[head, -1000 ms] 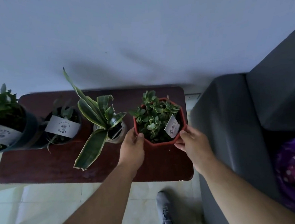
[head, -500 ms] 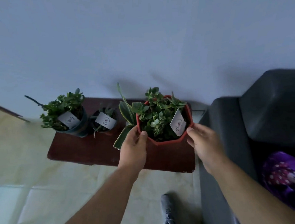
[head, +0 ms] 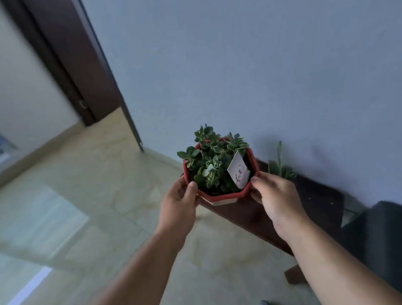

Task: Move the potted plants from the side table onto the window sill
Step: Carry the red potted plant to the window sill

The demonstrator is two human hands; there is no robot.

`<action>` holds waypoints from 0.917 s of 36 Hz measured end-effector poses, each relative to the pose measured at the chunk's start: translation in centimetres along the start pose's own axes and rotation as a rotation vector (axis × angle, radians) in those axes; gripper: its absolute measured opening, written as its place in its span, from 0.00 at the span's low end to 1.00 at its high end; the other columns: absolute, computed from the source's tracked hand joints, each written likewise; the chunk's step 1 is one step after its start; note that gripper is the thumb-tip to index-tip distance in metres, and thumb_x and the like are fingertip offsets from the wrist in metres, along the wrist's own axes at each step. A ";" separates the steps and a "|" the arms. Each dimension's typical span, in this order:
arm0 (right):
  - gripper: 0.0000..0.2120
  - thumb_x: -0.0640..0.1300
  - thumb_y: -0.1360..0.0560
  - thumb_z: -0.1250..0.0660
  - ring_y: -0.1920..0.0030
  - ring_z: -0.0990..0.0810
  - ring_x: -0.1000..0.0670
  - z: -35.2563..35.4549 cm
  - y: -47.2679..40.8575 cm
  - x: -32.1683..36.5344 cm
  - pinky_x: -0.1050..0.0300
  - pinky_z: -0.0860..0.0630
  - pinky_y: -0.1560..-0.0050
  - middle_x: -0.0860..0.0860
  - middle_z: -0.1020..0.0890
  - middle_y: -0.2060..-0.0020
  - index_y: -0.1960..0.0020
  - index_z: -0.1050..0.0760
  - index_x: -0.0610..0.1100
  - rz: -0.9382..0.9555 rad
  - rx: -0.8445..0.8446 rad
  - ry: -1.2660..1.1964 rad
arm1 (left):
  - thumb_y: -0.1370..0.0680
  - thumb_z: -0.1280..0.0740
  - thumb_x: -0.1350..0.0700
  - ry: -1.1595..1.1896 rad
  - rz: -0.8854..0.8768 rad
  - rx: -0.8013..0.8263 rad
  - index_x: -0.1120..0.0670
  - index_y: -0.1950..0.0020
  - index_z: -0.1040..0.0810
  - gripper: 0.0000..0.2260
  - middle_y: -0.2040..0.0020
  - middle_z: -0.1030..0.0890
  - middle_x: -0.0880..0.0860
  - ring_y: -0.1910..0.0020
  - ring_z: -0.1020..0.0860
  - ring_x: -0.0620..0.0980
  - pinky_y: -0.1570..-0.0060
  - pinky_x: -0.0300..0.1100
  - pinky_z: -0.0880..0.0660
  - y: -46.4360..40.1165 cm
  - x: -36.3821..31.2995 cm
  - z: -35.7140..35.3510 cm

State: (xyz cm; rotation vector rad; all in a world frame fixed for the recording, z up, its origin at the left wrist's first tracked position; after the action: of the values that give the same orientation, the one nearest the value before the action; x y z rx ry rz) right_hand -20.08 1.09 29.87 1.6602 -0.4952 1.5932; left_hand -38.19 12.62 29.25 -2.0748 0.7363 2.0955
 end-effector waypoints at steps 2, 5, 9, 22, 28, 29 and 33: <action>0.09 0.43 0.22 0.32 0.50 0.14 0.40 -4.2 1.2 0.8 0.41 0.20 0.38 0.42 0.13 0.56 0.55 0.15 0.42 0.011 0.096 0.017 | 0.17 0.38 0.56 0.042 -0.001 -0.077 0.52 0.41 0.19 0.09 0.47 0.14 0.52 0.44 0.16 0.51 0.38 0.47 0.22 1.0 -0.6 4.5; 0.12 0.39 0.19 0.36 0.49 0.13 0.49 -11.2 3.3 2.2 0.51 0.19 0.40 0.49 0.11 0.55 0.52 0.13 0.44 0.009 0.246 0.017 | 0.16 0.38 0.57 0.128 -0.022 -0.188 0.56 0.37 0.21 0.11 0.44 0.15 0.52 0.43 0.17 0.47 0.35 0.48 0.24 2.4 -1.7 11.2; 0.10 0.39 0.19 0.34 0.43 0.15 0.42 -19.4 5.7 3.2 0.44 0.20 0.36 0.45 0.11 0.51 0.48 0.14 0.44 0.023 0.391 0.041 | 0.16 0.40 0.59 0.180 -0.069 -0.317 0.56 0.35 0.22 0.12 0.45 0.15 0.50 0.44 0.17 0.44 0.37 0.41 0.23 4.7 -3.2 18.8; 0.13 0.39 0.21 0.33 0.53 0.25 0.47 -42.5 8.2 2.2 0.29 0.32 0.33 0.46 0.19 0.57 0.56 0.12 0.52 0.007 0.794 0.106 | 0.17 0.39 0.60 0.141 -0.130 -0.737 0.48 0.47 0.16 0.13 0.48 0.13 0.50 0.47 0.17 0.51 0.39 0.54 0.22 5.0 -2.9 38.1; 0.14 0.39 0.21 0.33 0.51 0.29 0.48 -52.6 5.8 2.4 0.23 0.37 0.35 0.23 0.24 0.47 0.56 0.12 0.52 -0.036 0.942 0.068 | 0.17 0.40 0.62 0.176 -0.129 -0.854 0.52 0.43 0.18 0.12 0.49 0.13 0.50 0.49 0.16 0.45 0.42 0.44 0.21 1.0 -5.1 44.4; 0.14 0.39 0.21 0.33 0.51 0.28 0.48 -54.6 5.2 2.8 0.23 0.36 0.35 0.24 0.24 0.46 0.56 0.12 0.53 -0.036 0.950 0.060 | 0.17 0.40 0.62 0.172 -0.129 -0.873 0.51 0.43 0.18 0.12 0.50 0.13 0.49 0.50 0.16 0.44 0.42 0.44 0.21 0.0 -5.7 45.8; 0.15 0.39 0.21 0.32 0.51 0.28 0.47 -59.4 4.2 4.3 0.23 0.35 0.36 0.25 0.23 0.44 0.58 0.12 0.55 -0.028 0.996 0.050 | 0.17 0.40 0.61 0.150 -0.143 -0.917 0.52 0.42 0.18 0.12 0.47 0.14 0.51 0.48 0.17 0.46 0.41 0.47 0.21 -2.2 -7.4 49.1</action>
State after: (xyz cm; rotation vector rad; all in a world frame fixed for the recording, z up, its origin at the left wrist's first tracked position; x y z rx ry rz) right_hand -62.03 43.49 30.54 2.2770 0.4467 1.9997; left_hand -81.76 36.24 33.56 -2.5724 -0.4863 2.4660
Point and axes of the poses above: each hand's wrist, its own y-axis away from the middle knuckle, its own z-axis out of the back of the hand, x = y × z, the point moved 4 cm from there along -y, towards the middle knuckle
